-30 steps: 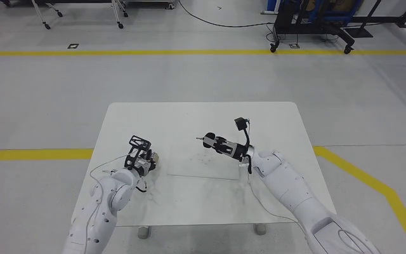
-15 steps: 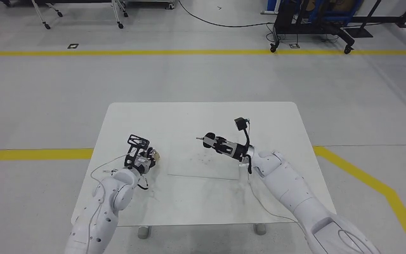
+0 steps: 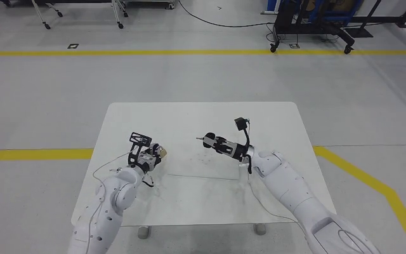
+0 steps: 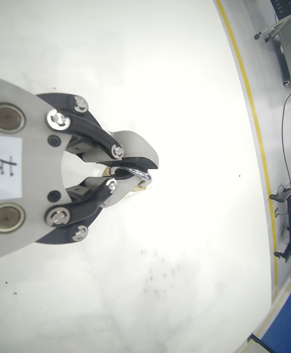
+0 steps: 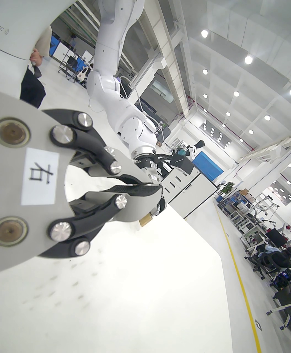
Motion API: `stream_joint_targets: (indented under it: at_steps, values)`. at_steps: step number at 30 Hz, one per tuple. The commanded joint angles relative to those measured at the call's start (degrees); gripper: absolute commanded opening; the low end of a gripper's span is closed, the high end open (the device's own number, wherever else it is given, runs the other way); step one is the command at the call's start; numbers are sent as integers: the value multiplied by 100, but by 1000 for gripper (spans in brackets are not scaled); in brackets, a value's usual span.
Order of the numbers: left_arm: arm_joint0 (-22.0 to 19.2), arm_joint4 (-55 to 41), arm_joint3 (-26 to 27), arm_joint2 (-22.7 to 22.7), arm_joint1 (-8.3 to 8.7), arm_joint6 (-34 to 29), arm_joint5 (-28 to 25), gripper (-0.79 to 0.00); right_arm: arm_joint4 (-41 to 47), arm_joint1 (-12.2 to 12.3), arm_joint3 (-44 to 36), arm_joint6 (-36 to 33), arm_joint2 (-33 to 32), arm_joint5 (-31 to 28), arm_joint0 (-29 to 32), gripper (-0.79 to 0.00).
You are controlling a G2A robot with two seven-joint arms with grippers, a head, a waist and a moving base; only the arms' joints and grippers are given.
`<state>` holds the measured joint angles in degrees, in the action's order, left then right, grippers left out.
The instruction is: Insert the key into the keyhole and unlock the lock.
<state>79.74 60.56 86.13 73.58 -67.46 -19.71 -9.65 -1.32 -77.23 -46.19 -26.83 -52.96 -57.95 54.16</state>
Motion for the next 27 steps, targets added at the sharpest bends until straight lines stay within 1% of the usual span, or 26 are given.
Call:
stream_joint_targets:
  at_steps: [1,4,6,9,11,14,17,19,24,27]
  values:
    - [-312,-2295,-335,96,-73,-787,9,-785,3,11,-142,149,-46,-5,101,-785]
    - [-980,-4360,-1022,266,-145,-2007,173,-785,-228,21,-316,390,-92,-5,214,-785]
    - [-1396,-4596,-1443,284,-158,-2186,220,-785,-394,28,-381,525,-126,28,259,-785]
    - [-1864,-5522,-2078,99,-250,-2759,330,-785,-502,27,-500,790,-179,32,352,-785]
    - [-2200,-6335,-2646,-46,-343,-3217,534,-785,-623,21,-548,926,-196,154,383,-785]
    - [-2653,-7282,-3523,-314,-510,-3712,747,-785,-682,-2,-641,1204,-213,236,461,-785]
    - [-3021,-7859,-4266,-556,-673,-3931,788,-785,-768,-13,-665,1431,-263,389,491,-785]
    - [-3212,-7979,-4593,-699,-757,-3955,653,-785,-878,-15,-686,1543,-297,501,500,-785]
    - [-3492,-8518,-5105,-830,-917,-4205,448,-785,-1075,-23,-792,1704,-344,770,512,-785]
    - [-3605,-8840,-5351,-815,-968,-4447,427,-785,-1146,-34,-881,1723,-341,907,501,-785]
